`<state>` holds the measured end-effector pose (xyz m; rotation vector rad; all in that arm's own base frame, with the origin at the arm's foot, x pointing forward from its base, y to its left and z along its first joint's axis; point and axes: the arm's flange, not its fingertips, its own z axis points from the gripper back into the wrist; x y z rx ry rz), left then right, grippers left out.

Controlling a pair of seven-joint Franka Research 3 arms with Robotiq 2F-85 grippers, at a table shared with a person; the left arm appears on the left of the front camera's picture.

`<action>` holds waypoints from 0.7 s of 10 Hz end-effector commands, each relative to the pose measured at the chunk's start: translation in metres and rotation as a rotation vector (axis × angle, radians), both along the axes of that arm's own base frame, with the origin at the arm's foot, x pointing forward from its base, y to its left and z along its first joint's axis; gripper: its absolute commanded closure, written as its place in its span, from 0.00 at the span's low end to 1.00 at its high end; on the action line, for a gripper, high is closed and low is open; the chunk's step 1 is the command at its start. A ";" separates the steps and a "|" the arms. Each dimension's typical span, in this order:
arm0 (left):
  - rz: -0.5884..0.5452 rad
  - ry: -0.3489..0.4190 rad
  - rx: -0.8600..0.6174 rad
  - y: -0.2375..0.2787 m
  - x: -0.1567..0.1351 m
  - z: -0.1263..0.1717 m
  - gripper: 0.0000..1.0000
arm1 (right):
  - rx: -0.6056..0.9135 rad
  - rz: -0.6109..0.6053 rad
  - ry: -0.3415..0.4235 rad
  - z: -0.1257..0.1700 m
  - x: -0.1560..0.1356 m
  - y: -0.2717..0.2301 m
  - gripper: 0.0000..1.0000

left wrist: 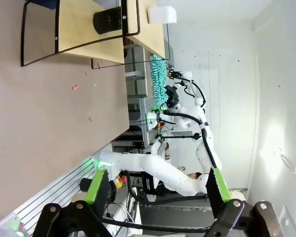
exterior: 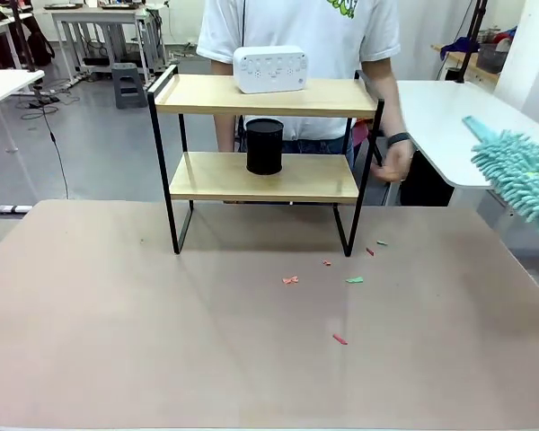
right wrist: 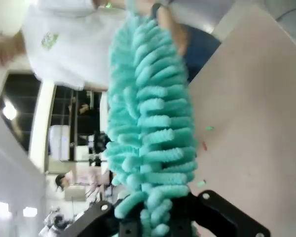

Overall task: Clean the shelf.
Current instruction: Hand the Duster back to the human.

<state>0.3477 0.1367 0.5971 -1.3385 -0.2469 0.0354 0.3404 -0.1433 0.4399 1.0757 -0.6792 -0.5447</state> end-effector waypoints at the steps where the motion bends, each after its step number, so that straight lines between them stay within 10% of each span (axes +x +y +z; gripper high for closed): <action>1: -0.008 -0.016 0.002 0.003 -0.002 0.000 0.00 | 0.022 0.090 -0.072 0.010 -0.017 -0.007 0.97; 7: -0.008 -0.016 0.002 0.003 -0.002 0.000 0.00 | 0.022 0.090 -0.072 0.010 -0.017 -0.007 0.97</action>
